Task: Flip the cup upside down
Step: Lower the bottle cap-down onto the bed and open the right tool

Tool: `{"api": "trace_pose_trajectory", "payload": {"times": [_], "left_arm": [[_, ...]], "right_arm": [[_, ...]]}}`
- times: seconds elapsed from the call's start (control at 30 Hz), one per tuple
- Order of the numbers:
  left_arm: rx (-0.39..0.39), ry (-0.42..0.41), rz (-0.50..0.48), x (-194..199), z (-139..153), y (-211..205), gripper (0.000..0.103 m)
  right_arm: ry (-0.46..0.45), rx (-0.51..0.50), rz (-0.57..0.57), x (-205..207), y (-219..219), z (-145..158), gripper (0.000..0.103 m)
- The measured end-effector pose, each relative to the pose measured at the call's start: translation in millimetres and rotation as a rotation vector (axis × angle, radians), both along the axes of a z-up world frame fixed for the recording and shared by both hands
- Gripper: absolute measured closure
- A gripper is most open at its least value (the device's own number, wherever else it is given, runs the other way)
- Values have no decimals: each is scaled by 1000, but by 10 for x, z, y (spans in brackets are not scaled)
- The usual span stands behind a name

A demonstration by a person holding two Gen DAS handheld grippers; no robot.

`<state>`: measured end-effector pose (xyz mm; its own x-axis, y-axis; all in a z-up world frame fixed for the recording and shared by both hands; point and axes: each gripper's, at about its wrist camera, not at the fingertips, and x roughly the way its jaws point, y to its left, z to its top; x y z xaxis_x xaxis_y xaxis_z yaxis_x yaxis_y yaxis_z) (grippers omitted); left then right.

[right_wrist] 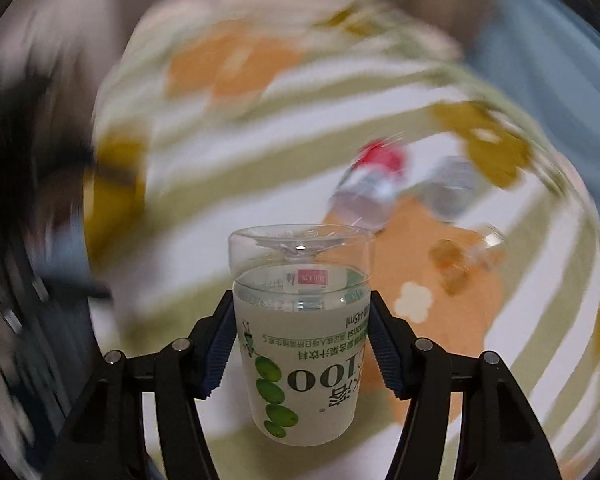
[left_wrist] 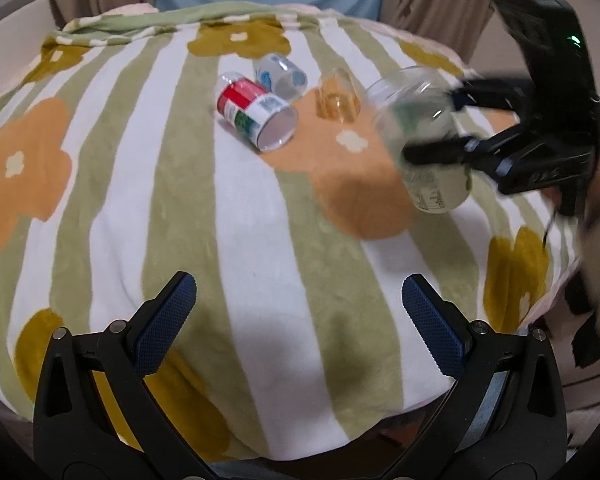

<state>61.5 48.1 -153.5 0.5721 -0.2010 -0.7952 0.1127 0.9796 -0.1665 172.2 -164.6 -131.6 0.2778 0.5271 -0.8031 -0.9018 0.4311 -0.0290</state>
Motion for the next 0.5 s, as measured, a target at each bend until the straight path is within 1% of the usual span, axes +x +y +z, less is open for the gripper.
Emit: {"api": "trace_pose_trajectory", "payload": {"times": [0.07,0.13,0.2,0.27,0.33,0.4,0.5], "left_arm": [[-3,-18,3,0,55,12,1],[-4,-41,13,-8,116,25,0],[-10,-52,17,-3,155,38,1],[-11,-58,19,-2,182,48,1],[-2,-61,21,-17,203,61,1],[4,-64,20,-47,223,83,1],[10,-66,19,-85,229,102,1]], "right_arm": [[26,224,-184,-77,-290,61,45],[45,393,-315,-278,-495,13,45],[29,496,-409,-455,-546,-109,45],[-22,529,-472,-580,-486,-249,45],[-77,542,-523,-639,-434,-323,45],[-94,565,-551,-647,-406,-425,45],[-98,535,-582,-536,-351,-568,45]]}}
